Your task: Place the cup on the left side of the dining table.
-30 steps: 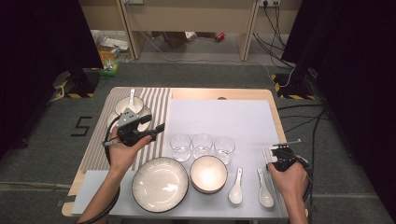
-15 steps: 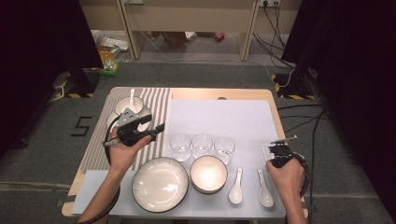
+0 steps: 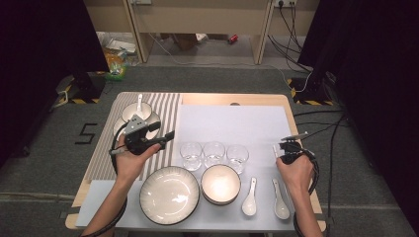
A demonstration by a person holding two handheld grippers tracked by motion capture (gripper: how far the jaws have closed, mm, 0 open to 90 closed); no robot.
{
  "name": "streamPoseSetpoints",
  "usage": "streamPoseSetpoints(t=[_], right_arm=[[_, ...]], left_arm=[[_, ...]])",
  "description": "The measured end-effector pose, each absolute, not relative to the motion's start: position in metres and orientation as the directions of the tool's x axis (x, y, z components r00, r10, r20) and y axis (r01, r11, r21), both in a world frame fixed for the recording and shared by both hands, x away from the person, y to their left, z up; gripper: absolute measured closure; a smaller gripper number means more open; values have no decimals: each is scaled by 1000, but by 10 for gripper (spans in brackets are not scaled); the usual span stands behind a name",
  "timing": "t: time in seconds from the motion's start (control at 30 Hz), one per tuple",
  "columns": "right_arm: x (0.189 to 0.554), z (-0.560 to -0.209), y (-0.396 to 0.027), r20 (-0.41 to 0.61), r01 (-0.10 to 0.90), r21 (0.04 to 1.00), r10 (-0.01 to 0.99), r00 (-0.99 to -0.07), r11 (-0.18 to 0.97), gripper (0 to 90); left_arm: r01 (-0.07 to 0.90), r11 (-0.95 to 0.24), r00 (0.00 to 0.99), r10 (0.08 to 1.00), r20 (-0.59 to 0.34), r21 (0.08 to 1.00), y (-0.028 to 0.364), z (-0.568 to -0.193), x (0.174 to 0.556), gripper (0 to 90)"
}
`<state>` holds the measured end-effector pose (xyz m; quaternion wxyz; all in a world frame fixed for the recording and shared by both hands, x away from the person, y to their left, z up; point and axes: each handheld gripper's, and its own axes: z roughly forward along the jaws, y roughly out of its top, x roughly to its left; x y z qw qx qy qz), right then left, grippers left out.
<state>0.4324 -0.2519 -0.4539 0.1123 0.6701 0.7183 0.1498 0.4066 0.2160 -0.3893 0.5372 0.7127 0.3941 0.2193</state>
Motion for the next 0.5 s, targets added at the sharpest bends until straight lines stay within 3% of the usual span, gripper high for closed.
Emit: streamPoseSetpoints(t=[0.5], right_arm=[[463,-453,-249,20,926,374,998,-60,49,845]], left_arm=[[326,-114,592,799,-109,938,218,-390,407,308]])
